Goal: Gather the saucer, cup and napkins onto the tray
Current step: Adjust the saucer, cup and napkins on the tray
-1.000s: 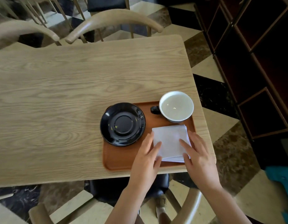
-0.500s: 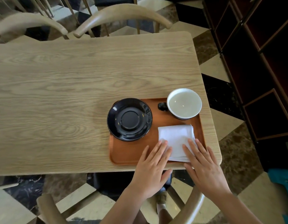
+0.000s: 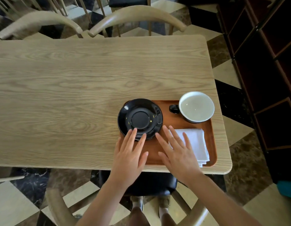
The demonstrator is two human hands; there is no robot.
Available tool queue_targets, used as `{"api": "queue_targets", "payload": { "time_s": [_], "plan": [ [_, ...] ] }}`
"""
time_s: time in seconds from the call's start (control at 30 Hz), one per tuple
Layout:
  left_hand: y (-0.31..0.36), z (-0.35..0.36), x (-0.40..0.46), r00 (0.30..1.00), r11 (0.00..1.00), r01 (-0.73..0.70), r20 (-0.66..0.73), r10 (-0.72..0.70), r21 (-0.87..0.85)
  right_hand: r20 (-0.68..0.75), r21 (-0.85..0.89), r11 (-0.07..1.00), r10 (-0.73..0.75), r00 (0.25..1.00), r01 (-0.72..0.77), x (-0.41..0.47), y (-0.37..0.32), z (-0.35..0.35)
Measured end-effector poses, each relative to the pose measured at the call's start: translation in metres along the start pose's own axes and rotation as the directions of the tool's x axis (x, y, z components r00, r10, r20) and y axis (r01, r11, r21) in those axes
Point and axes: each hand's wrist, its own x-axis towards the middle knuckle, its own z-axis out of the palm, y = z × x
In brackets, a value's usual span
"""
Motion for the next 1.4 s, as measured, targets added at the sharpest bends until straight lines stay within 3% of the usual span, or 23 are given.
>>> {"api": "queue_targets", "payload": {
  "time_s": [0.17, 0.57, 1.07, 1.17, 1.27, 1.4],
  "plan": [
    [-0.014, 0.004, -0.008, 0.999, 0.997, 0.039, 0.018, -0.04, 0.062, 0.069, -0.052, 0.998, -0.037, 0.997, 0.041, 0.019, -0.007, 0.001],
    [-0.01, 0.008, -0.028, 0.999, 1.0, 0.027, 0.03, -0.028, 0.007, 0.102, -0.01, 0.998, -0.063, 0.993, 0.065, 0.002, -0.011, -0.002],
    [-0.007, 0.007, -0.039, 0.999, 0.998, 0.03, 0.032, -0.032, 0.061, 0.141, -0.004, 0.999, -0.038, 0.989, 0.039, -0.011, -0.017, -0.001],
    [0.001, -0.001, -0.03, 0.999, 1.0, -0.002, -0.036, 0.003, 0.021, 0.039, 0.016, 0.998, -0.055, 0.998, 0.054, -0.01, -0.018, -0.008],
    [0.014, -0.017, -0.003, 0.986, 0.997, -0.082, -0.145, 0.082, 0.008, -0.201, 0.051, 0.997, -0.047, 0.978, 0.059, -0.003, -0.008, -0.025],
    [0.045, -0.037, 0.055, 0.964, 0.994, -0.093, -0.246, 0.103, 0.053, -0.405, 0.016, 0.997, 0.073, 0.911, -0.073, 0.02, 0.035, -0.054]
  ]
}}
